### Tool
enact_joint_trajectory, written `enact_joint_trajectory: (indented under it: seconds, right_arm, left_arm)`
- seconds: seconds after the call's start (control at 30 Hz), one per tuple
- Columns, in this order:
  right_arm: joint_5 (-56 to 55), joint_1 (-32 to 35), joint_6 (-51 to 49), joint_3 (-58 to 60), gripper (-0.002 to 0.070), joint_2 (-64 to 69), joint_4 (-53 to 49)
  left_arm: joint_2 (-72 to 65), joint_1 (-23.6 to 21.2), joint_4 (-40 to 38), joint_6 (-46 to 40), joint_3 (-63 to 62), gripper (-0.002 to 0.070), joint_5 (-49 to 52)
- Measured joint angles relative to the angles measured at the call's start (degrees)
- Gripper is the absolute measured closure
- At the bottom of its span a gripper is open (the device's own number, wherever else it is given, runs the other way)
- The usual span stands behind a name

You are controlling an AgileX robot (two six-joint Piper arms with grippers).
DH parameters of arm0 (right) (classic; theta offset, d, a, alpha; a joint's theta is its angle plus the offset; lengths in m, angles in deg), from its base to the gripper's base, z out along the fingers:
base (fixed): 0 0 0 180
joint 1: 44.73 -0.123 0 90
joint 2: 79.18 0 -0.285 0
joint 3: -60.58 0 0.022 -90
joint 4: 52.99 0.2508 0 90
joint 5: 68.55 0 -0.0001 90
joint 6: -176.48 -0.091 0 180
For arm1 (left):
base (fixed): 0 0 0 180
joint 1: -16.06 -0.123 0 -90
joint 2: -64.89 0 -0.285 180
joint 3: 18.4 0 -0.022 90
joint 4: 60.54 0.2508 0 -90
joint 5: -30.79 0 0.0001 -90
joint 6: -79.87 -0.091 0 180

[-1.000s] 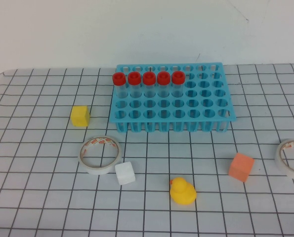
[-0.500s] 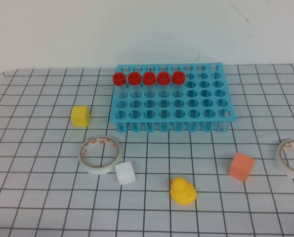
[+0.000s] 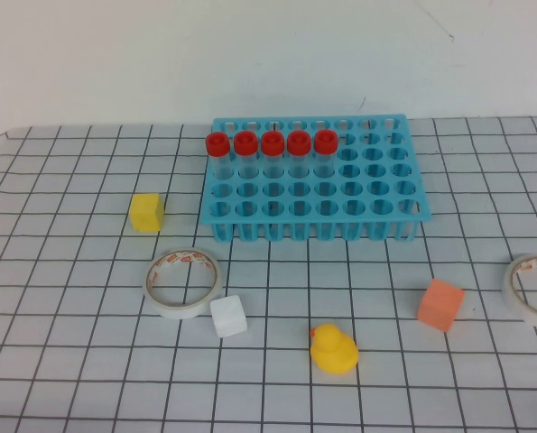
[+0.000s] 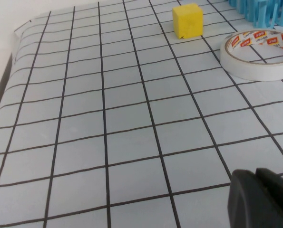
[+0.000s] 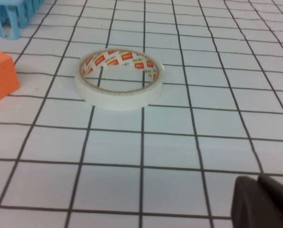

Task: Place the test tubes

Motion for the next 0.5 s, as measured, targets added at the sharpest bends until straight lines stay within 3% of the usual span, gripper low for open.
enact_joint_trajectory:
  seconds: [0.27,0.5]
  right_arm:
    - [0.0,7.21,-0.09,0.0,0.0678,0.0,0.0]
    - [0.0,7.68,-0.13,0.0,0.0678,0.0,0.0]
  left_arm:
    - [0.0,0.0,-0.09,0.0,0.0,0.0676,0.0]
    - [0.0,0.0,-0.09,0.0,0.0,0.0676,0.0]
